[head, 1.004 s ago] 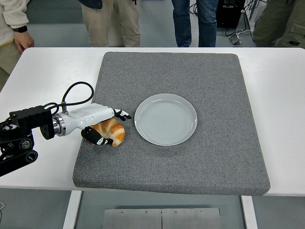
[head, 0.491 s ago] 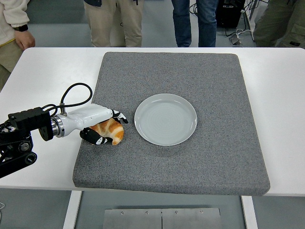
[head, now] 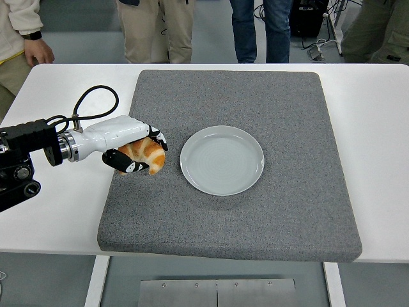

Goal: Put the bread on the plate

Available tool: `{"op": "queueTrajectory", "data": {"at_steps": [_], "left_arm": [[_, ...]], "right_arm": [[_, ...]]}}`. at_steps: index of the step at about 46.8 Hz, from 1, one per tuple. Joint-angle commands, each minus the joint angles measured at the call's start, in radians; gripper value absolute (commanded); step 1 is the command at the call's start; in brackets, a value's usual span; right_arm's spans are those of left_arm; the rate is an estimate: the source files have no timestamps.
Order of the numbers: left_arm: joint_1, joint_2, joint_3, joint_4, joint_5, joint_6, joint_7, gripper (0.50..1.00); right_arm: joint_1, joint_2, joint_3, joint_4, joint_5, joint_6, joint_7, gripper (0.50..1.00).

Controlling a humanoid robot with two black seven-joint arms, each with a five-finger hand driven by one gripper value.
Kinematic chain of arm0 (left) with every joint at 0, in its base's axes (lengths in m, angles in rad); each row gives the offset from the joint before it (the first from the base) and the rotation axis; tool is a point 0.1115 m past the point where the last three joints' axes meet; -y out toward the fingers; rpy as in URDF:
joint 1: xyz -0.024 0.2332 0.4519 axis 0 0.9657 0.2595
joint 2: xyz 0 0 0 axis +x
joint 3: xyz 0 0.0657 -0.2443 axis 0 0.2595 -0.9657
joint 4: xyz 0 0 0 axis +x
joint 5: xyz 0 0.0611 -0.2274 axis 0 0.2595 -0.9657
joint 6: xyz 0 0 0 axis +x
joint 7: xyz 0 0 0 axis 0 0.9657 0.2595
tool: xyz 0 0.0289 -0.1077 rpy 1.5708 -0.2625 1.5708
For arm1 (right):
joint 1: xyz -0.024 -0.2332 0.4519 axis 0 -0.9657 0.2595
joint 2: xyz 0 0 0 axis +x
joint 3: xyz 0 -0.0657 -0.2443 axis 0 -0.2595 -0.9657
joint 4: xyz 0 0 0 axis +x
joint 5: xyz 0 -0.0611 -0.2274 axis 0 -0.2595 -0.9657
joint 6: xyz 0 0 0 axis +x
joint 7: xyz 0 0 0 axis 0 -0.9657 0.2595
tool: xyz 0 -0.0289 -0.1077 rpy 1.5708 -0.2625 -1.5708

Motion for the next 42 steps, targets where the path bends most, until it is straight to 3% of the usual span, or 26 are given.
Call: {"op": "queueTrajectory", "data": {"at_steps": [1, 18, 42], "left_arm": [[-0.030, 0.001, 0.002, 0.002, -0.013, 0.000, 0.001, 0.500], [-0.163, -0.001, 0.005, 0.016, -0.074, -0.009, 0.005, 0.500], [-0.413, 0.027, -0.003, 0.016, -0.139, -0.119, 0.004, 0.500]], "right_arm": [[-0.002, 0.000, 0.000, 0.000, 0.000, 0.000, -0.001, 1.000], [0.000, 0.000, 0.000, 0.000, 0.000, 0.000, -0.001, 1.000], [0.000, 0.000, 0.000, 0.000, 0.000, 0.000, -0.001, 1.000]]}}
